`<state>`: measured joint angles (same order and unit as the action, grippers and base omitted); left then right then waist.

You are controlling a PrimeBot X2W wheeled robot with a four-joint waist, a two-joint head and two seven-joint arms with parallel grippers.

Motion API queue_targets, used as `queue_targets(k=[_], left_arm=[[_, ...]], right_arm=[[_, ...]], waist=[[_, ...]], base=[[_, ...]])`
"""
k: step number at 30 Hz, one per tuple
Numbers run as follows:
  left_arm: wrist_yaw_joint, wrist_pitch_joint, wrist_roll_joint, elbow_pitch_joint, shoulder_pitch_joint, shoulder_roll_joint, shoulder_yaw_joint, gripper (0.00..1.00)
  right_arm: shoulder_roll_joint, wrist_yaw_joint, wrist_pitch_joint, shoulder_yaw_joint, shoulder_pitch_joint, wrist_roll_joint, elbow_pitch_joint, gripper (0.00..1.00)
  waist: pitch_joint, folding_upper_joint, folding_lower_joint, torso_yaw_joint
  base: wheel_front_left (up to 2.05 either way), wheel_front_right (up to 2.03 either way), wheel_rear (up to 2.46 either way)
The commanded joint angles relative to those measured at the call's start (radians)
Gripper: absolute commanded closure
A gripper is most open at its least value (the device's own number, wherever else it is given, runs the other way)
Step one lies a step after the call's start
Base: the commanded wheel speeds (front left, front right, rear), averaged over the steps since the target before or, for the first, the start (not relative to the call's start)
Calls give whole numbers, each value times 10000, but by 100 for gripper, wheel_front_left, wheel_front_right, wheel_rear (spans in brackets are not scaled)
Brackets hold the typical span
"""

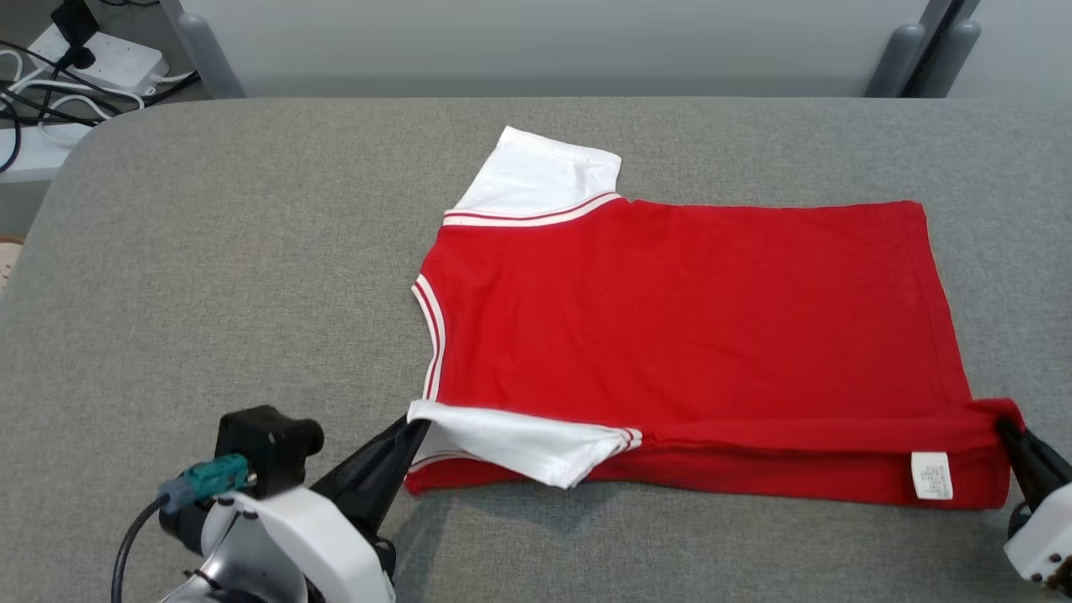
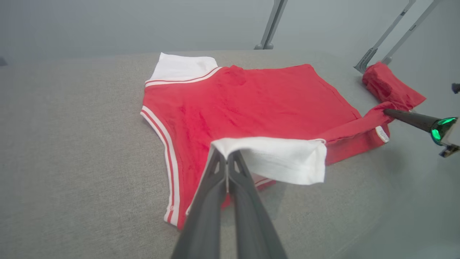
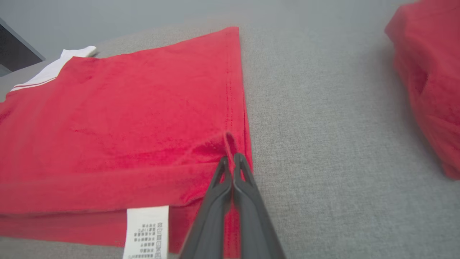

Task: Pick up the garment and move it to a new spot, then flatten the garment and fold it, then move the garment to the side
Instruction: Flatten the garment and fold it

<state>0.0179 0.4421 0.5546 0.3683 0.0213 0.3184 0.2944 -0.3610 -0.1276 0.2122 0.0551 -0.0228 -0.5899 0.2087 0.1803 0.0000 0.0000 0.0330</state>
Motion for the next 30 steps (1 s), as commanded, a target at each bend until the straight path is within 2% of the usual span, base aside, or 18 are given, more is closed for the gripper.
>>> queue_targets(k=[1,11,21,30], left_arm=[[137,-121,-14,4,-826,10,-375,100],[676,-1014,-162,-2613,-2934,-414,-47,100],[990,-1770,-291,-4986,-4488,-618,552,100],[1092,-2241,-278,-6990,-5642,-652,1121,100]], right_arm=[[-404,-31,-251,-173,-501,20,-12,100],[-357,-31,-672,-1174,-2532,-48,1695,100],[-424,-31,-1361,-1859,-3705,-223,3044,100],[-378,-31,-1917,-2537,-4403,-279,3964,100]], waist=[[129,0,0,15],[759,0,0,-60],[1132,0,0,-121],[1377,0,0,-213]], base=[[0,0,0],[0,0,0],[0,0,0],[0,0,0]])
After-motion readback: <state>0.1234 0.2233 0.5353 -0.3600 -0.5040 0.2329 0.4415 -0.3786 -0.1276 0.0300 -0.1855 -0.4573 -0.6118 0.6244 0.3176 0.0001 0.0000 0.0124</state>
